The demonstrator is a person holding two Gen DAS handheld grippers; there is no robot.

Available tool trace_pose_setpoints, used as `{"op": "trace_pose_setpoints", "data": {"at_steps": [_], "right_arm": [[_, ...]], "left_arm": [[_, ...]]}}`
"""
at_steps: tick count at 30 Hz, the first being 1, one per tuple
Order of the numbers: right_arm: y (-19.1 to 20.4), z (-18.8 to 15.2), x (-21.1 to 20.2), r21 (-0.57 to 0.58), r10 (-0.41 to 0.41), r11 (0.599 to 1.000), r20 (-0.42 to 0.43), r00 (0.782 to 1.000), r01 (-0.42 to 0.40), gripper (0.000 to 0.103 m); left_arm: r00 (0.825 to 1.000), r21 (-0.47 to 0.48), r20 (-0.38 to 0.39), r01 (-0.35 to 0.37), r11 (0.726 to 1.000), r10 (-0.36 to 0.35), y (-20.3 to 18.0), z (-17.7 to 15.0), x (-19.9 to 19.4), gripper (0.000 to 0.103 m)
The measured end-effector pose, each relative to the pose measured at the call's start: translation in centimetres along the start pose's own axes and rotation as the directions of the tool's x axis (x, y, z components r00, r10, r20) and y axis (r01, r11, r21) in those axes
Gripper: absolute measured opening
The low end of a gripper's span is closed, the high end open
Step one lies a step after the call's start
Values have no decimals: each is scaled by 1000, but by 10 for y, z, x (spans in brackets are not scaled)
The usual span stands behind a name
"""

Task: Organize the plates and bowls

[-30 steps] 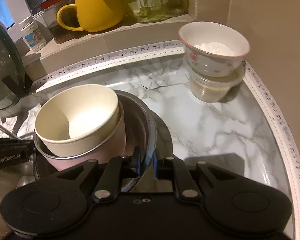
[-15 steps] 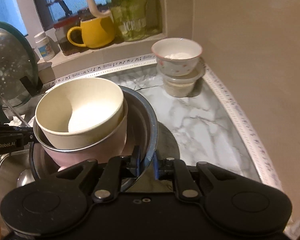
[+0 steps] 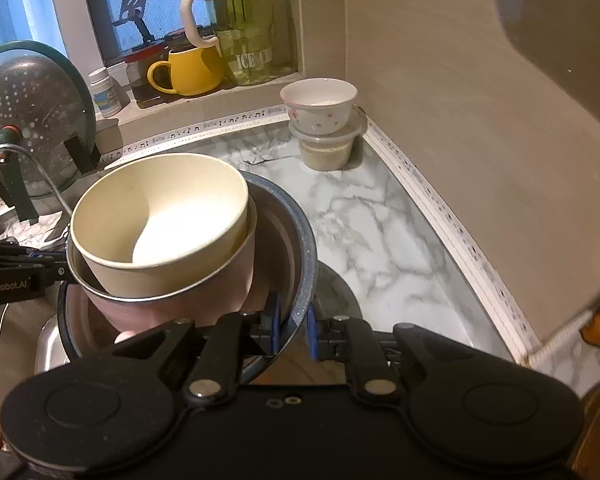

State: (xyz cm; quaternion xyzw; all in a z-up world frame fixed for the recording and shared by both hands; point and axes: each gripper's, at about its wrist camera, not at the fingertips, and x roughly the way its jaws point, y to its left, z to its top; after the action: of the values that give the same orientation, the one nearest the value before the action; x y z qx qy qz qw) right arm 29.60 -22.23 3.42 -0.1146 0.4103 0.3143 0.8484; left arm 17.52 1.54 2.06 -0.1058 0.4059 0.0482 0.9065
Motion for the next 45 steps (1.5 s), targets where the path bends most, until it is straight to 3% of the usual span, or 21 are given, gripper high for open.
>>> {"op": "trace_pose_setpoints", "data": {"at_steps": [13,25,36,45], "right_arm": [[0,-51,-39,6,-11,1000,24,1000,11,14],[-3,-91,-41,37,16,999,5,1000,-16,14],[-4,-103,-24,27,19,999,-28,999,-19,14],[-5,-105,-13,24,11,1000,-50,999,-10,14]], "left_arm": [[1000,31,-20,11,999,-10,-27,-45,-26,14],[998,56,-56,2,998,1,-36,-73,-20,14],[994,32,-109,5,999,-2,-29,-86,0,14],[996,63,-90,5,998,1,-35,-83,5,15]]}}
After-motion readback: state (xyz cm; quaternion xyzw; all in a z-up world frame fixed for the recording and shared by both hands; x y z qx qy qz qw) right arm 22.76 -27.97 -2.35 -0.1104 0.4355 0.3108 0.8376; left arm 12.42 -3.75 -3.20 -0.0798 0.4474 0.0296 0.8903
